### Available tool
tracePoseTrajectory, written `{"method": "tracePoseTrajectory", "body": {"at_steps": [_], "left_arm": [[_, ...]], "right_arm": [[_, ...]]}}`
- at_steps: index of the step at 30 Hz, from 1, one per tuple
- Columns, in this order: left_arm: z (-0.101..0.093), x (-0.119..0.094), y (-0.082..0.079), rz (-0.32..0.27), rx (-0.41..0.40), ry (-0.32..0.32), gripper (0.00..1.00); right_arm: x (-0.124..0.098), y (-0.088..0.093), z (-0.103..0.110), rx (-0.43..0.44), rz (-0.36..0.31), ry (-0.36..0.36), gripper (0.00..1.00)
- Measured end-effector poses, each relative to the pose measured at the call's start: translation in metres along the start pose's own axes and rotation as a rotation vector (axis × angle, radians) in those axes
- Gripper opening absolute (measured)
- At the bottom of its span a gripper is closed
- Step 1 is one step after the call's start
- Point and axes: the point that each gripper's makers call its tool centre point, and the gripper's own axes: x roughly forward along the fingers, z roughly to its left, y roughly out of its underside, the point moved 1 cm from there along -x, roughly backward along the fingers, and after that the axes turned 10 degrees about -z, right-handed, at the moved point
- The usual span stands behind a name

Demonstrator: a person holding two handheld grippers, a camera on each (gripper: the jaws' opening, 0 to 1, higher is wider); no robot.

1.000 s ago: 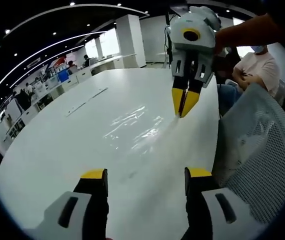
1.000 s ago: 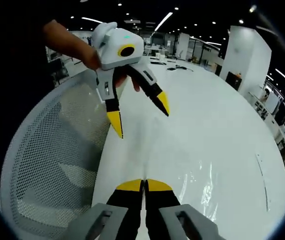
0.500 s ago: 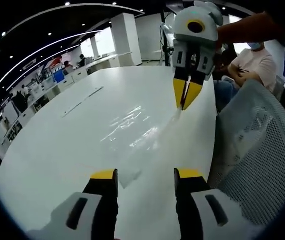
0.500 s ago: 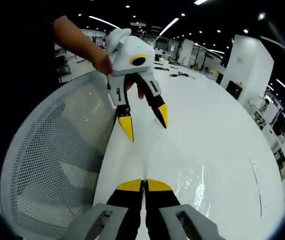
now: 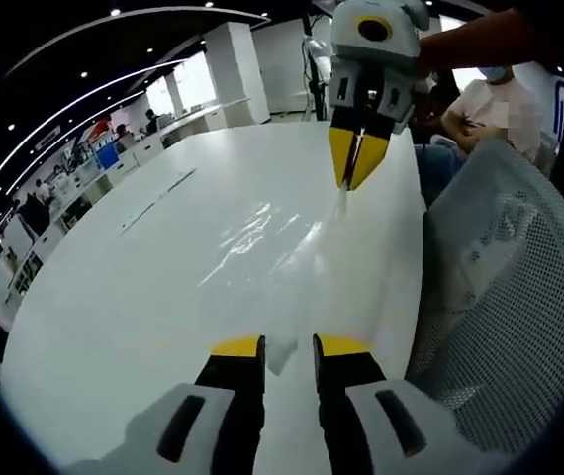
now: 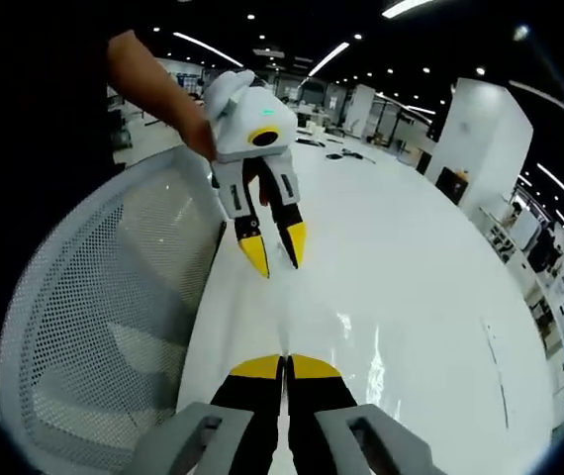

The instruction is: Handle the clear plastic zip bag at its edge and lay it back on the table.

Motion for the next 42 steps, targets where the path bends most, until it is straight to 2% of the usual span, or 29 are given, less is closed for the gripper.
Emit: {"method": "tracePoseTrajectory", "body": {"at_steps": [2, 10, 19, 24, 31, 42], "left_arm": [[-0.002, -0.001, 0.0, 0.001, -0.013, 0.005, 0.07], [-0.01, -0.004, -0.001, 0.008, -0.017, 0.037, 0.03], [-0.011, -0.003, -0.002, 0.03, 0.034, 0.062, 0.01], [-0.01, -0.002, -0.004, 0.034, 0.05, 0.069, 0.01], [-0.01, 0.0, -0.007, 0.029, 0.054, 0.074, 0.01], [-0.018, 0.006, -0.015, 0.02, 0.074, 0.094, 0.0]], "right_arm": [[0.0, 0.003, 0.0, 0.004, 0.006, -0.001, 0.0], [0.0, 0.008, 0.003, 0.044, 0.015, -0.007, 0.0], [0.0, 0.012, 0.003, 0.061, 0.035, -0.004, 0.0], [0.0, 0.011, 0.0, 0.035, 0.043, 0.013, 0.02], [0.005, 0.006, 0.002, 0.029, 0.035, 0.008, 0.04], [0.025, -0.006, 0.008, 0.004, 0.021, -0.008, 0.04]]}}
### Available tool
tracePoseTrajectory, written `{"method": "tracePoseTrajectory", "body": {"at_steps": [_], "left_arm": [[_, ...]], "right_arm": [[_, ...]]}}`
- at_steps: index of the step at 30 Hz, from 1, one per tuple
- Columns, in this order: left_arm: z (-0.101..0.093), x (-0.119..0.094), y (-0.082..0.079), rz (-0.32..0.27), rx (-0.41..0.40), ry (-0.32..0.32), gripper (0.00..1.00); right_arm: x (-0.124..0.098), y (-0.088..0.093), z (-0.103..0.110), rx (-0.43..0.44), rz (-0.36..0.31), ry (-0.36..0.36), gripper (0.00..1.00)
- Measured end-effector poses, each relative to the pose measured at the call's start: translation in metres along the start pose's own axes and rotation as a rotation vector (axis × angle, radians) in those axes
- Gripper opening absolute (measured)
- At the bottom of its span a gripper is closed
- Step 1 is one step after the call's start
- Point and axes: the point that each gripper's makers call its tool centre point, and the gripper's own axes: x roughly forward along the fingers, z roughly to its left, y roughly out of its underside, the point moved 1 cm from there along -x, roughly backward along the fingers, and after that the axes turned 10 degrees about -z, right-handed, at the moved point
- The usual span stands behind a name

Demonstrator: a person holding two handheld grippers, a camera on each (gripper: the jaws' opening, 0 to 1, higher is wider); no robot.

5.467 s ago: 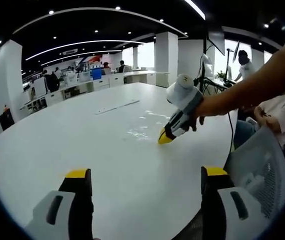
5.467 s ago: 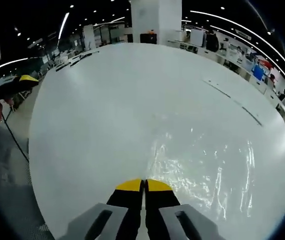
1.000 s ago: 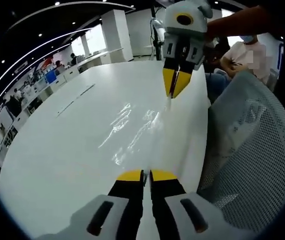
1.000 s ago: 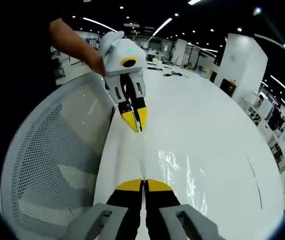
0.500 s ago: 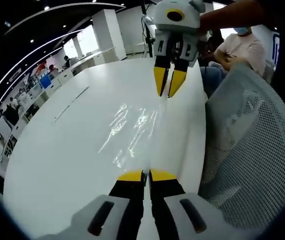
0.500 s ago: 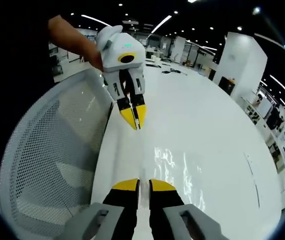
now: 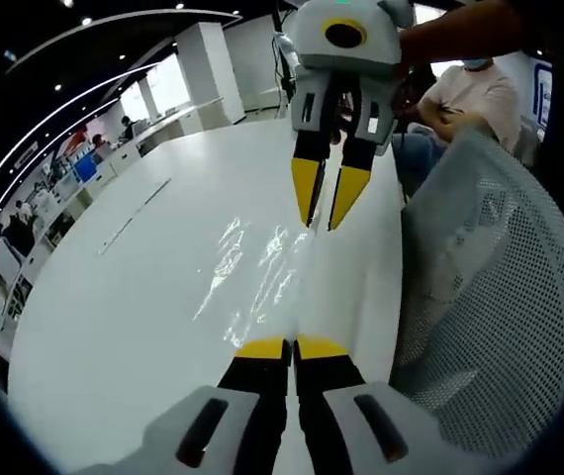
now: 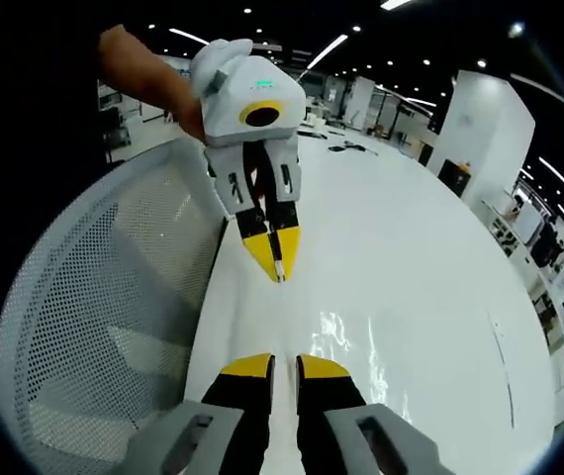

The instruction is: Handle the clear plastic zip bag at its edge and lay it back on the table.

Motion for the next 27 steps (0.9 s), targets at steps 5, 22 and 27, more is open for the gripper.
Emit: {"method": "tracePoseTrajectory", "body": {"at_steps": [5, 22, 27], "left_arm": [[-0.002, 0.002, -0.002, 0.0, 0.007, 0.01, 0.0], [-0.011, 0.009, -0.015, -0.008, 0.062, 0.046, 0.0], [-0.013, 0.01, -0.017, -0.01, 0.061, 0.048, 0.0]], "right_arm": [[0.008, -0.004, 0.001, -0.005, -0.009, 0.001, 0.04], [0.031, -0.024, 0.003, -0.036, -0.04, -0.022, 0.03], [0.034, -0.028, 0.006, -0.042, -0.045, -0.035, 0.03]]}}
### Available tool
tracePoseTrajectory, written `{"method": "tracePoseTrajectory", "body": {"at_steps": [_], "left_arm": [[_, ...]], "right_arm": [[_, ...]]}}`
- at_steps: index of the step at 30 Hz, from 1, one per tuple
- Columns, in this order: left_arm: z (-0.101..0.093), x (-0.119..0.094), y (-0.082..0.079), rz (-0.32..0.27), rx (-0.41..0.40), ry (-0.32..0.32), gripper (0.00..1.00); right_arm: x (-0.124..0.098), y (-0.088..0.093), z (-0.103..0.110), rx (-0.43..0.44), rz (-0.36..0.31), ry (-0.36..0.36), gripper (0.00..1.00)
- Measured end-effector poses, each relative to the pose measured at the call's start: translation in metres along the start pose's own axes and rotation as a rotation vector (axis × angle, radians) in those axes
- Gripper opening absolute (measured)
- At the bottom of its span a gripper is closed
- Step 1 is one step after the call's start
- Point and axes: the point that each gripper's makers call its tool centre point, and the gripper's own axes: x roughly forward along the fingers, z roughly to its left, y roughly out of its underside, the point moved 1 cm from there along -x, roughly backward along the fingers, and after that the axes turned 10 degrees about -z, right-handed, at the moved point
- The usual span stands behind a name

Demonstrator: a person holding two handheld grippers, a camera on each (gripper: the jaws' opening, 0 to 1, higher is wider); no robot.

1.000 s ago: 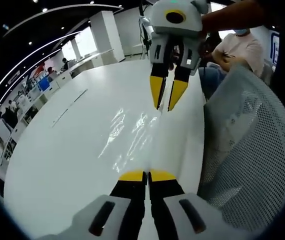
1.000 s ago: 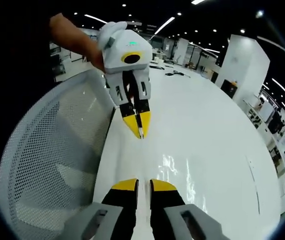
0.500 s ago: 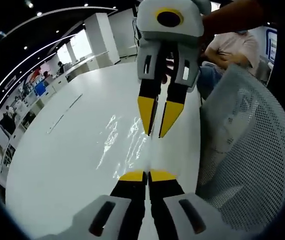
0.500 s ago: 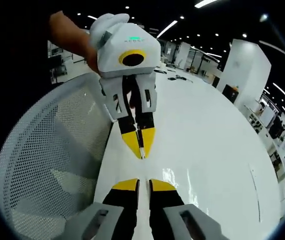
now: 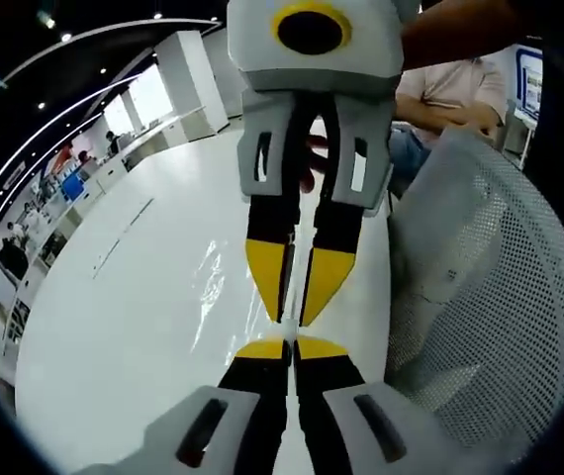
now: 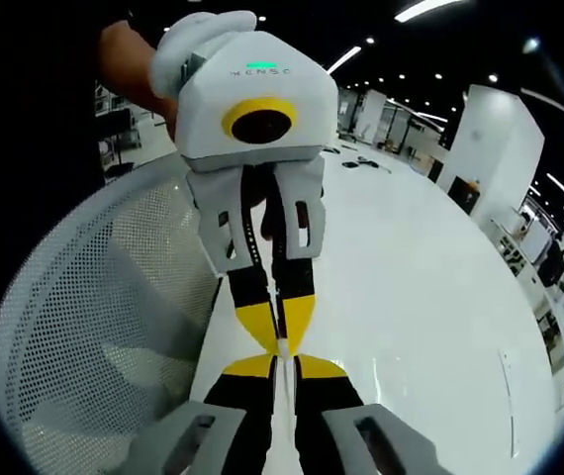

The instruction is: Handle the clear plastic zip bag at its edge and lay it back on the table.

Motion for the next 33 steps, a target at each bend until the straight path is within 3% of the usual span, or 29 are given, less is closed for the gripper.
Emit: {"method": "tracePoseTrajectory", "body": {"at_steps": [33], "left_arm": [[-0.0038, -0.0045, 0.0064, 0.017, 0.006, 0.015, 0.0]], "right_arm": [[0.0094, 0.0039, 0.007, 0.006, 0.025, -0.013, 0.0]]}}
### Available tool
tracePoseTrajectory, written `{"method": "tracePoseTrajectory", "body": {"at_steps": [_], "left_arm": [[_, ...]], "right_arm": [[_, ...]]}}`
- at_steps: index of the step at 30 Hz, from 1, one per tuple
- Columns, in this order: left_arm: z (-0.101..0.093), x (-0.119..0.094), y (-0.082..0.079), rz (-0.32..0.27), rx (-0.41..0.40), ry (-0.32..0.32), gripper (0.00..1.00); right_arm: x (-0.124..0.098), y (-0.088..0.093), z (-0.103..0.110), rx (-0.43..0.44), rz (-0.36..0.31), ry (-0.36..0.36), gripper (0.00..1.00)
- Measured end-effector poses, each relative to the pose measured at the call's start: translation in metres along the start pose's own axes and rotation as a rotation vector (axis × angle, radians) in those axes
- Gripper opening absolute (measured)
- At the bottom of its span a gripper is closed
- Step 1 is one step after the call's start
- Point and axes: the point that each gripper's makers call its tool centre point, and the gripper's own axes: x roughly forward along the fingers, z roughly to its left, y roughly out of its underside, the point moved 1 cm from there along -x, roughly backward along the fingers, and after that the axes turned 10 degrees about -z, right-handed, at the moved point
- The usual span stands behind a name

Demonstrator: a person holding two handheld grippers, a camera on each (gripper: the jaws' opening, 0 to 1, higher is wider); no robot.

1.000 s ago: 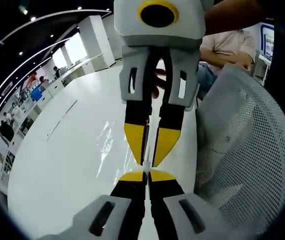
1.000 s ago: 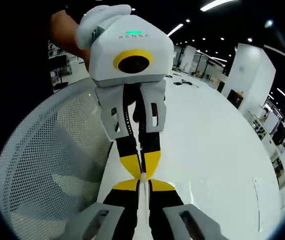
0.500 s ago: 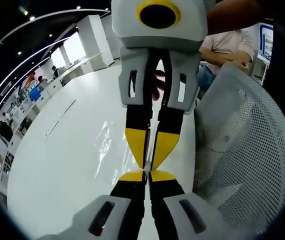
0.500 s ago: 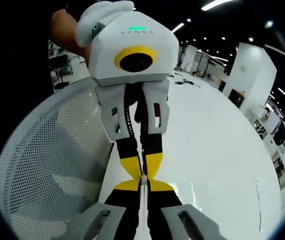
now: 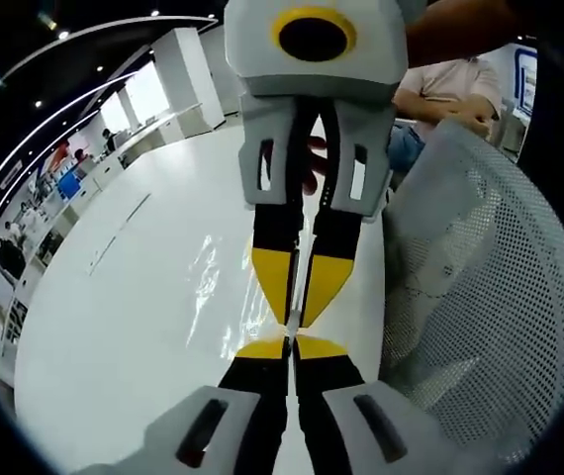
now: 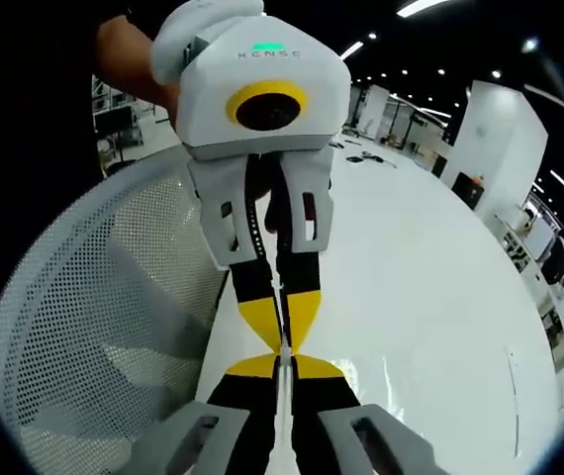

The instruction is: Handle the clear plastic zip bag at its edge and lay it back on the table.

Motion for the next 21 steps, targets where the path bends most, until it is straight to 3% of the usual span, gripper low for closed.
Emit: {"method": "tracePoseTrajectory", "body": {"at_steps": [5, 11, 21], "left_arm": [[-0.0018, 0.0009, 0.0023, 0.008, 0.039, 0.009, 0.0], [-0.0026, 0.0006, 0.0003, -0.001, 0.027, 0.012, 0.0], [-0.0063, 0.0039, 0.0026, 0.005, 0.004, 0.025, 0.0]], "right_arm": [[0.0018, 0.0018, 0.0014, -0.018, 0.007, -0.008, 0.0], [0.0043, 0.0029, 0.002, -0.005, 0.011, -0.007, 0.0], [0.0044, 0.0089, 0.0051, 0.075, 0.029, -0.014, 0.0]]}}
